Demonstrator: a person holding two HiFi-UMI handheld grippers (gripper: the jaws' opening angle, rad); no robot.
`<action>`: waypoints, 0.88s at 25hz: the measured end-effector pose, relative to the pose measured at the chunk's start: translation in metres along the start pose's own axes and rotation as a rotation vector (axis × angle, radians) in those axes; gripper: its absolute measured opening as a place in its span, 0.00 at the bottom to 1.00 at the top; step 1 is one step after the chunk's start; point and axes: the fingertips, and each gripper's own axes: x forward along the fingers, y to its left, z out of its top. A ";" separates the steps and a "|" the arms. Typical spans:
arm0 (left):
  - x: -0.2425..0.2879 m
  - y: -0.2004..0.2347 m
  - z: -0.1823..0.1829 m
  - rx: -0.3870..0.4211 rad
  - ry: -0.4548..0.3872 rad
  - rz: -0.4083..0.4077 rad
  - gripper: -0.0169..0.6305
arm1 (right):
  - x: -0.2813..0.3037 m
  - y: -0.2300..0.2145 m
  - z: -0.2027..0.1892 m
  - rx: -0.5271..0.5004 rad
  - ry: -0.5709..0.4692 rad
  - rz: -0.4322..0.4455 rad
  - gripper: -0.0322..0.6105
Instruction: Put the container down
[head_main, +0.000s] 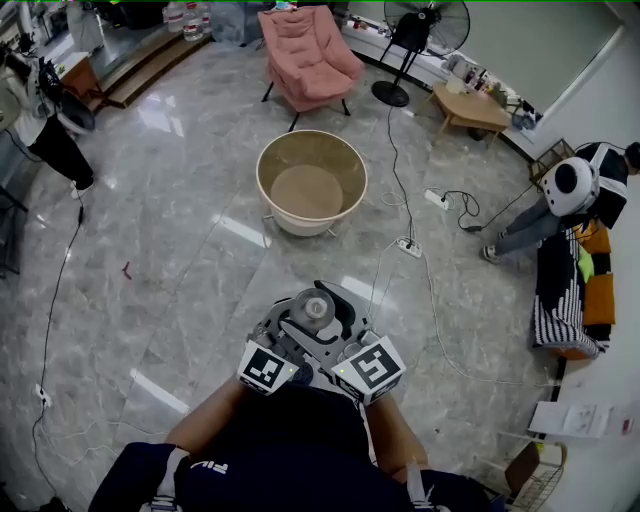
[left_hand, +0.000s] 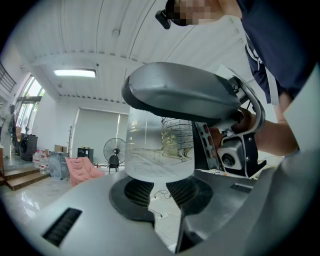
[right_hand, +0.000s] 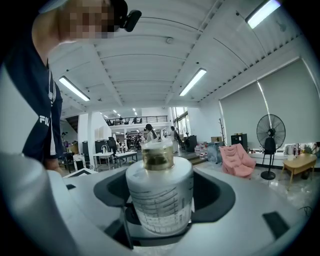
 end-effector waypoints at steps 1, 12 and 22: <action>0.002 -0.001 0.000 0.004 0.002 0.002 0.16 | -0.001 -0.001 0.001 0.002 -0.002 0.002 0.60; 0.015 -0.030 -0.005 0.002 -0.005 0.046 0.16 | -0.033 -0.007 -0.014 0.008 -0.009 0.044 0.60; 0.041 -0.032 -0.016 -0.015 0.031 0.050 0.16 | -0.039 -0.034 -0.020 0.006 -0.003 0.048 0.60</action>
